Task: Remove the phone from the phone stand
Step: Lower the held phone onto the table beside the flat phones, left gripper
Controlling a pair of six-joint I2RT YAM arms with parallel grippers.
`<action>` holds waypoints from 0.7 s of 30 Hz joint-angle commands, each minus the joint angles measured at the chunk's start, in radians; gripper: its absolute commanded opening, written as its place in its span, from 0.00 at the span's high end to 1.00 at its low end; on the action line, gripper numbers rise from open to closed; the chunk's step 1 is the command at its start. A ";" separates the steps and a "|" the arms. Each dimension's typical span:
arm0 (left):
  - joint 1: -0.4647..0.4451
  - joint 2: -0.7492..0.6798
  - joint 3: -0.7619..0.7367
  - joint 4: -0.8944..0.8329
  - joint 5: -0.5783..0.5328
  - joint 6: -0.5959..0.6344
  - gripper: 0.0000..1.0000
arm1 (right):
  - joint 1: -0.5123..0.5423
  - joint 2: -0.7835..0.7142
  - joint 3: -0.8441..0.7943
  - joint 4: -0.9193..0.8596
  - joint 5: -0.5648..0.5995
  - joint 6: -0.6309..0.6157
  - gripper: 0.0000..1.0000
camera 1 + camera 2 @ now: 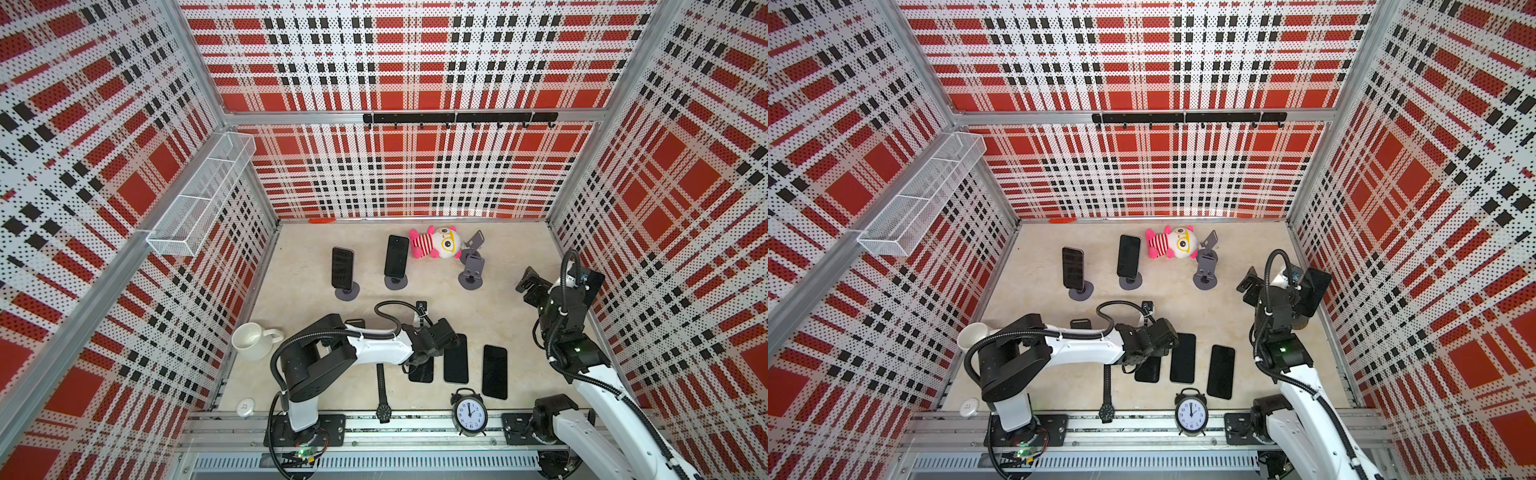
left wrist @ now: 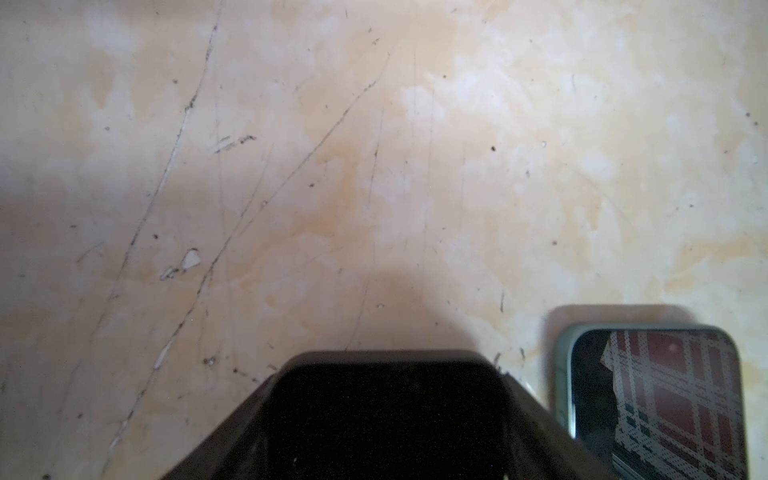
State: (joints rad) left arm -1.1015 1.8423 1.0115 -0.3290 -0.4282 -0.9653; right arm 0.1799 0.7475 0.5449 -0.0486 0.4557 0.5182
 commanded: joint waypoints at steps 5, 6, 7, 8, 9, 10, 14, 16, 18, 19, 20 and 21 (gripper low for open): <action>0.003 0.092 -0.048 -0.063 0.146 -0.049 0.20 | -0.005 -0.008 -0.009 0.026 0.016 0.006 0.00; 0.003 0.091 -0.049 -0.063 0.144 -0.050 0.20 | -0.006 -0.008 -0.010 0.026 0.016 0.006 0.00; 0.001 0.091 -0.050 -0.064 0.144 -0.050 0.20 | -0.006 -0.008 -0.009 0.025 0.015 0.006 0.00; 0.002 0.091 -0.050 -0.064 0.146 -0.050 0.19 | -0.006 -0.008 -0.009 0.026 0.016 0.006 0.00; 0.001 0.094 -0.050 -0.064 0.147 -0.050 0.19 | -0.007 -0.008 -0.008 0.023 0.015 0.006 0.00; 0.002 0.095 -0.051 -0.066 0.148 -0.051 0.18 | -0.006 -0.010 -0.007 0.023 0.015 0.006 0.00; 0.001 0.093 -0.049 -0.067 0.147 -0.052 0.18 | -0.007 -0.013 -0.010 0.023 0.020 0.006 0.00; 0.000 0.090 -0.046 -0.072 0.145 -0.052 0.18 | -0.007 -0.011 -0.010 0.023 0.020 0.005 0.00; 0.000 0.086 -0.045 -0.074 0.143 -0.052 0.18 | -0.007 -0.011 -0.010 0.024 0.018 0.005 0.00; 0.001 0.086 -0.045 -0.076 0.142 -0.052 0.18 | -0.007 -0.010 -0.010 0.025 0.018 0.006 0.00; 0.001 0.083 -0.046 -0.077 0.140 -0.052 0.18 | -0.007 -0.009 -0.008 0.025 0.018 0.005 0.00; 0.000 0.080 -0.045 -0.080 0.139 -0.050 0.18 | -0.006 -0.008 -0.008 0.023 0.017 0.005 0.00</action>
State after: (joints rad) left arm -1.1015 1.8454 1.0153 -0.3237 -0.4313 -0.9657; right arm 0.1799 0.7479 0.5446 -0.0467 0.4606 0.5182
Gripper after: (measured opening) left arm 0.818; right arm 0.999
